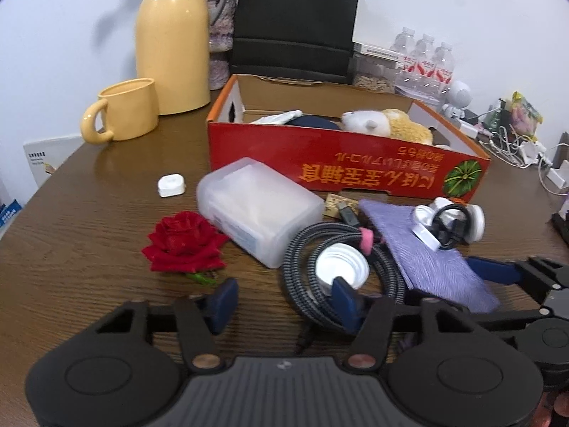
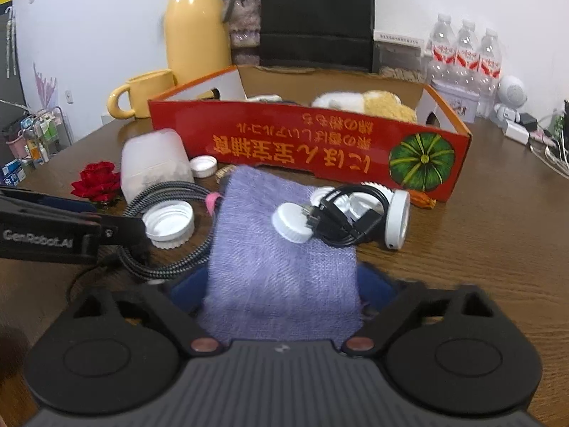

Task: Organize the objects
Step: 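Move both tools back over the remaining items on the table, then grasp the purple cloth pouch with the right tool and lift it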

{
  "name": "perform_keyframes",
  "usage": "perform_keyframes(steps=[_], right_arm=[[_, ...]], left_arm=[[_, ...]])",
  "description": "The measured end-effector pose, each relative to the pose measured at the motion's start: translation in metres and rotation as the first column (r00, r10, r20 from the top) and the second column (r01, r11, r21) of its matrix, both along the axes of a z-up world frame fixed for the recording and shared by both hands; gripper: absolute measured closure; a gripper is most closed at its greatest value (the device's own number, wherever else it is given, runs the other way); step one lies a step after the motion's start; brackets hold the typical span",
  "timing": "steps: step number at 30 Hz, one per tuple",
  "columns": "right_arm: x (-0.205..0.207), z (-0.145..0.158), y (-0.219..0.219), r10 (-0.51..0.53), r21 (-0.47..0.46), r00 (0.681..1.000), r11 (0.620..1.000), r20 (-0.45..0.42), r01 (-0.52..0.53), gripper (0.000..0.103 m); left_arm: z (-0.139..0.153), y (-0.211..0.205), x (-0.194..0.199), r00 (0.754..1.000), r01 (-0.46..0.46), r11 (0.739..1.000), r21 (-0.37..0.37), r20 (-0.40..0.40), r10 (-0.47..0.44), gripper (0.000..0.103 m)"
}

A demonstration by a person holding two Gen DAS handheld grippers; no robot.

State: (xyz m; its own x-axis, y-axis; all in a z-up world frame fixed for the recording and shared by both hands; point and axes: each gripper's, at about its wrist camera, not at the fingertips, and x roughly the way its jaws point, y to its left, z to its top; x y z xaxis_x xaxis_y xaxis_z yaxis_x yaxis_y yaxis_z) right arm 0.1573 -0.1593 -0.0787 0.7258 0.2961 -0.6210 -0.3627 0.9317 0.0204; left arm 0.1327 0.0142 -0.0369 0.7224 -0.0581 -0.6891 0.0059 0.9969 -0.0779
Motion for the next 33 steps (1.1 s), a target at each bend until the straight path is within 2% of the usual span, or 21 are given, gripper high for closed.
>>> perform_keyframes(steps=[2, 3, 5, 8, 14, 16, 22, 33], right_arm=[[-0.002, 0.002, -0.002, -0.006, 0.008, 1.0, 1.0, 0.011, 0.006, 0.045], [-0.002, 0.002, -0.003, -0.011, 0.016, 1.0, 1.0, 0.016, 0.011, 0.052], [-0.004, 0.004, -0.008, -0.013, 0.041, 1.0, 0.999, 0.017, 0.012, 0.076], [-0.006, 0.006, -0.014, 0.002, 0.083, 1.0, 0.997, 0.009, -0.003, 0.086], [-0.019, 0.022, -0.02, 0.015, 0.155, 0.998, 0.988, 0.065, -0.025, 0.09], [-0.021, 0.029, -0.022, 0.011, 0.17, 0.996, 0.985, 0.086, -0.025, 0.09], [-0.029, 0.045, -0.031, 0.0, 0.199, 0.988, 0.98, 0.153, -0.031, 0.09], [-0.035, 0.046, -0.051, -0.038, 0.204, 0.976, 0.979, 0.216, -0.007, 0.09]], left_arm=[[0.0, -0.001, 0.0, 1.0, 0.0, 1.0, 0.005, -0.001, 0.0, 0.048], [0.001, -0.001, 0.001, 1.0, 0.001, 1.0, 0.004, -0.002, -0.001, 0.048], [0.001, 0.0, 0.001, 1.0, -0.002, 1.0, 0.001, -0.004, 0.002, 0.047], [0.002, 0.002, 0.0, 1.0, -0.01, 1.0, 0.002, -0.007, 0.01, 0.047], [0.006, 0.004, -0.002, 1.0, -0.018, 1.0, 0.002, -0.009, 0.018, 0.046], [0.009, 0.004, -0.003, 1.0, -0.017, 1.0, 0.0, -0.004, 0.017, 0.033], [0.018, -0.008, -0.007, 0.999, 0.023, 1.0, 0.0, 0.027, -0.023, 0.005], [0.009, -0.046, 0.015, 0.997, 0.068, 0.994, 0.081, -0.043, -0.065, 0.003]])
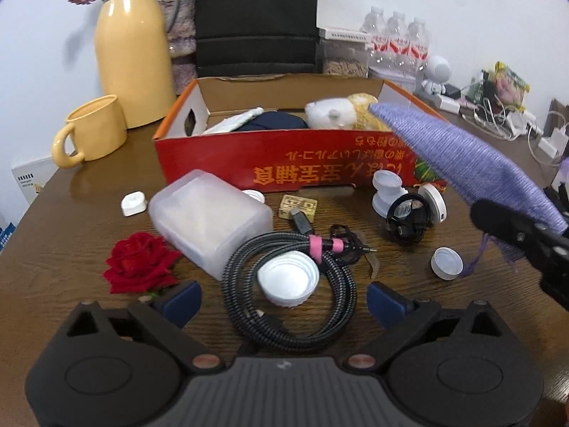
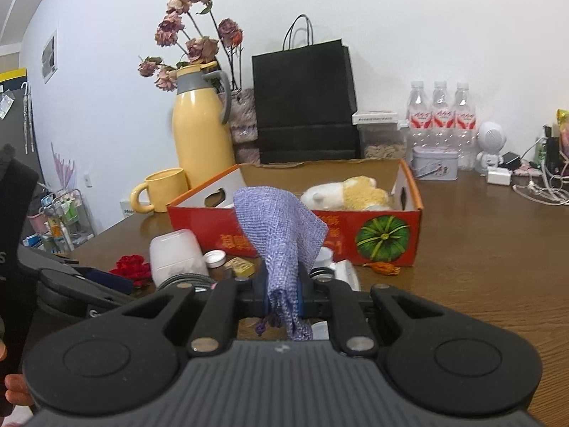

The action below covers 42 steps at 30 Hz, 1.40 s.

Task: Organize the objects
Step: 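Grasp the purple cloth pouch with the right tool and lift it, then grasp the black braided cable with the left tool while the right tool holds the purple pouch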

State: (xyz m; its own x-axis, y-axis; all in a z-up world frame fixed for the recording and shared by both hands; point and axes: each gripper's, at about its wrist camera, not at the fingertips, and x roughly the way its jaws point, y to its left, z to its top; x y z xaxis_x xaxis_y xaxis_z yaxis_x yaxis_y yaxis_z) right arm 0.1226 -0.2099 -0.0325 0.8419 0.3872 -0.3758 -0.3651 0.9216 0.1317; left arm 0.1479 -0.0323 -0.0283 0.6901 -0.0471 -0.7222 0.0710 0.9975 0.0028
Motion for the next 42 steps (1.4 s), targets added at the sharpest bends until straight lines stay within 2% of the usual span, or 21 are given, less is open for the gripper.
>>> perform_keyframes(steps=[9, 12, 15, 17, 18, 19, 25, 40, 41, 42], right_arm=[[0.004, -0.01, -0.013, -0.015, 0.006, 1.0, 1.0, 0.008, 0.014, 0.09], [0.004, -0.011, -0.014, -0.014, 0.003, 1.0, 1.0, 0.02, 0.014, 0.09], [0.004, -0.013, -0.014, -0.013, 0.005, 1.0, 1.0, 0.025, 0.013, 0.09], [0.004, -0.014, -0.014, -0.012, 0.004, 1.0, 1.0, 0.026, 0.012, 0.09], [0.004, -0.015, -0.014, -0.012, 0.003, 1.0, 1.0, 0.027, 0.012, 0.09], [0.003, -0.015, -0.014, -0.012, 0.004, 1.0, 1.0, 0.029, 0.012, 0.09], [0.003, -0.015, -0.014, -0.011, 0.003, 0.999, 1.0, 0.032, 0.011, 0.09], [-0.002, -0.004, -0.01, -0.016, -0.014, 0.997, 1.0, 0.073, 0.017, 0.09], [-0.002, -0.002, -0.009, -0.018, -0.017, 0.997, 1.0, 0.077, 0.019, 0.09], [-0.002, -0.001, -0.009, -0.018, -0.019, 0.997, 1.0, 0.081, 0.02, 0.09]], left_arm=[[-0.018, -0.014, 0.016, 0.997, -0.034, 0.998, 0.056, -0.073, 0.038, 0.003], [-0.021, -0.006, 0.019, 0.994, -0.074, 0.997, 0.016, -0.083, 0.075, 0.0], [-0.022, -0.006, 0.021, 0.993, -0.084, 0.996, 0.021, -0.083, 0.085, 0.0], [-0.022, -0.007, 0.019, 0.994, -0.08, 0.997, 0.022, -0.071, 0.082, 0.002], [-0.021, -0.008, 0.017, 0.996, -0.068, 0.997, 0.019, -0.055, 0.069, 0.012], [-0.02, -0.01, 0.015, 0.997, -0.061, 0.998, 0.029, -0.046, 0.062, 0.013], [-0.017, -0.012, 0.006, 0.999, -0.039, 0.999, 0.009, -0.008, 0.039, 0.016], [0.014, -0.004, -0.018, 0.992, 0.007, 0.999, -0.038, 0.124, -0.002, 0.02], [0.017, -0.003, -0.02, 0.991, 0.025, 0.998, -0.052, 0.135, -0.018, 0.078], [0.019, -0.002, -0.02, 0.991, 0.049, 0.995, -0.085, 0.126, -0.038, 0.093]])
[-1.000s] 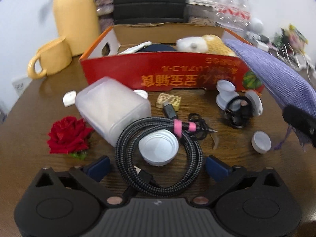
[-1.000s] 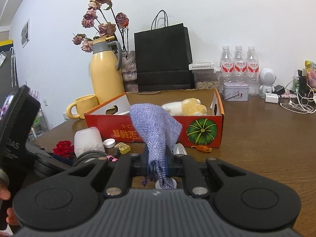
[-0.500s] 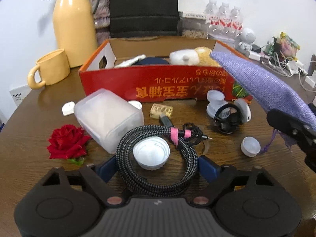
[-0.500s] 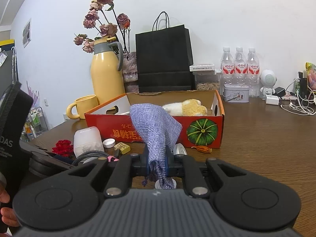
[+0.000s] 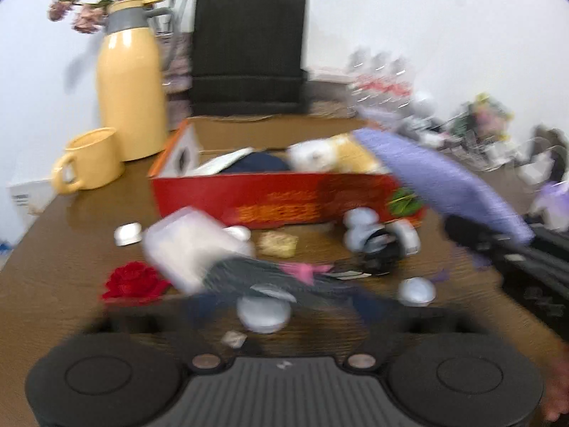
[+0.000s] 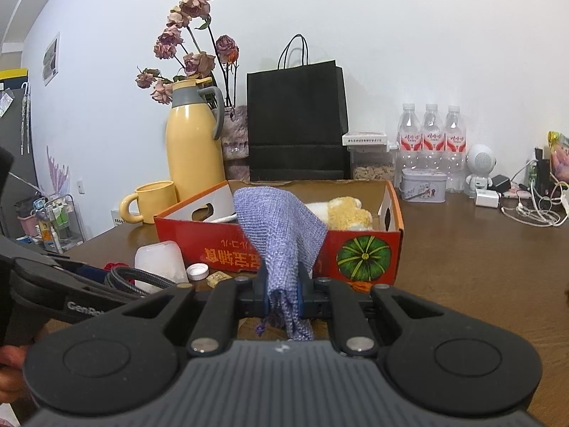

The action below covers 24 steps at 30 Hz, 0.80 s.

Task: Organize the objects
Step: 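Grasp the black braided cable with the left tool while the right tool holds the purple pouch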

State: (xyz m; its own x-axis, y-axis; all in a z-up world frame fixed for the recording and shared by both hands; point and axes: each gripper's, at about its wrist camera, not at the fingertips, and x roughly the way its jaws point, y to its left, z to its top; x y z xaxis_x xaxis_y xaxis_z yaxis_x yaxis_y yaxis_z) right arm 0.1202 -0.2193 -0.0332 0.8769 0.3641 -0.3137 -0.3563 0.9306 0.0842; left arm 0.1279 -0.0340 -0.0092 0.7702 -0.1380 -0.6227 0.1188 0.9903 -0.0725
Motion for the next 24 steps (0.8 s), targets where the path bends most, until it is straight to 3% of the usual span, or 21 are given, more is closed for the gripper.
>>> perform_keyframes(steps=[1, 6, 8, 10, 14, 19, 24], right_arm=[[0.0, 0.001, 0.001, 0.0, -0.002, 1.0, 1.0, 0.004, 0.0, 0.09], [0.0, 0.007, 0.003, -0.006, -0.009, 1.0, 1.0, 0.019, 0.006, 0.09], [0.0, 0.005, 0.003, -0.006, -0.012, 1.0, 1.0, 0.018, 0.006, 0.09], [0.001, 0.003, 0.003, -0.009, -0.012, 1.0, 1.0, 0.008, 0.009, 0.09], [0.002, -0.001, 0.002, -0.009, -0.019, 1.0, 1.0, -0.005, 0.008, 0.09], [0.005, -0.005, 0.0, -0.023, -0.014, 1.0, 1.0, -0.012, 0.023, 0.09], [0.005, -0.008, -0.002, -0.028, -0.007, 0.999, 1.0, -0.02, 0.028, 0.09]], left_arm=[[0.002, 0.0, 0.001, 1.0, -0.013, 1.0, -0.003, -0.014, 0.013, 0.082], [-0.005, 0.004, 0.006, 0.999, -0.009, 1.0, 0.013, -0.043, 0.01, 0.081], [-0.014, 0.005, 0.006, 0.996, 0.013, 1.0, 0.012, -0.086, -0.011, 0.065], [-0.02, 0.01, 0.003, 0.991, 0.043, 0.999, 0.008, -0.127, -0.042, 0.041], [-0.019, 0.019, -0.008, 0.985, 0.096, 0.995, 0.033, -0.144, -0.09, 0.023], [-0.007, 0.038, -0.004, 0.996, 0.001, 0.997, 0.071, -0.088, 0.005, 0.009], [-0.015, 0.033, 0.026, 0.988, 0.015, 0.994, 0.109, -0.152, 0.002, 0.005]])
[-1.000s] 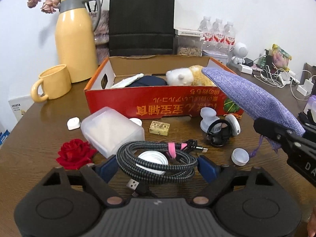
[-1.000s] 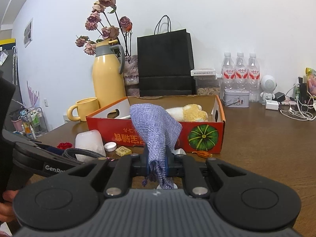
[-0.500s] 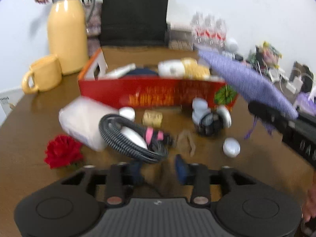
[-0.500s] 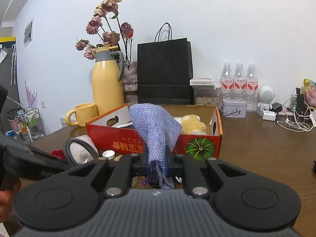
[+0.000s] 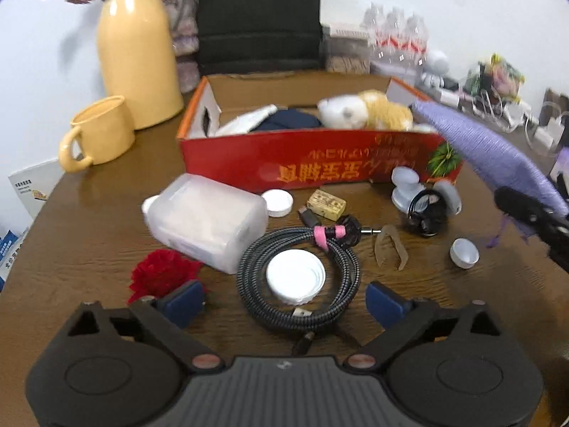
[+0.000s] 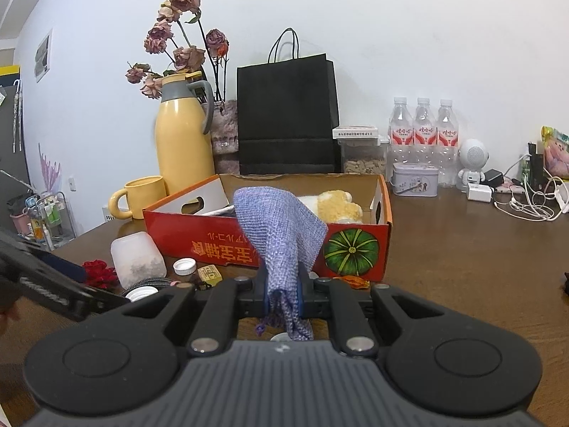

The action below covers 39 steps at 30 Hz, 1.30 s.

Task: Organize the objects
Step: 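Grasp the black braided cable with the left tool while the right tool holds the purple pouch, then carry the cable and purple pouch into the box and open both tools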

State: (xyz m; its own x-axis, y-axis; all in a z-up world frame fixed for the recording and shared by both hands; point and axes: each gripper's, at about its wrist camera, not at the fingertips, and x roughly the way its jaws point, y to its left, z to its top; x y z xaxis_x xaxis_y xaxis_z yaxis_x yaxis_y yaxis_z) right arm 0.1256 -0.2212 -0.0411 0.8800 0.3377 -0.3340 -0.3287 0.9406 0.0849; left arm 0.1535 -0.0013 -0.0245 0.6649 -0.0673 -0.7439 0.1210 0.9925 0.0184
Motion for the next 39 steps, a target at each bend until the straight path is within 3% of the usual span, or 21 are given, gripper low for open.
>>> perform_keyframes(steps=[6, 10, 12, 17, 27, 34, 39], right_arm=[[0.002, -0.003, -0.002, 0.002, 0.008, 1.0, 1.0, -0.008, -0.002, 0.09], [0.002, -0.004, -0.002, 0.006, 0.014, 1.0, 1.0, -0.013, -0.005, 0.09], [0.002, -0.004, -0.002, 0.008, 0.014, 1.0, 1.0, -0.014, -0.008, 0.09], [0.001, -0.004, -0.002, 0.01, 0.014, 1.0, 1.0, -0.012, -0.01, 0.09], [0.002, 0.008, 0.004, 0.015, -0.01, 1.0, 1.0, 0.027, -0.015, 0.09], [0.023, 0.028, 0.018, 0.017, -0.043, 0.997, 0.999, 0.074, -0.014, 0.09], [0.053, 0.038, 0.03, 0.017, -0.063, 0.996, 0.998, 0.09, -0.012, 0.09]], left_arm=[[-0.021, -0.013, 0.032, 0.995, -0.031, 0.999, 0.024, -0.095, 0.033, 0.002], [-0.023, -0.011, 0.036, 0.993, -0.089, 0.996, -0.001, -0.083, 0.088, 0.003], [-0.021, -0.009, 0.032, 0.993, -0.105, 0.994, -0.01, -0.058, 0.104, 0.014], [-0.012, -0.005, 0.02, 0.996, -0.091, 0.995, -0.038, -0.018, 0.09, 0.016], [0.041, -0.006, -0.007, 0.984, -0.049, 0.996, -0.069, 0.169, 0.06, 0.016], [0.069, -0.011, 0.025, 0.968, -0.058, 0.994, -0.089, 0.238, 0.077, 0.016], [0.074, -0.012, 0.056, 0.961, -0.069, 0.993, -0.095, 0.26, 0.092, 0.016]])
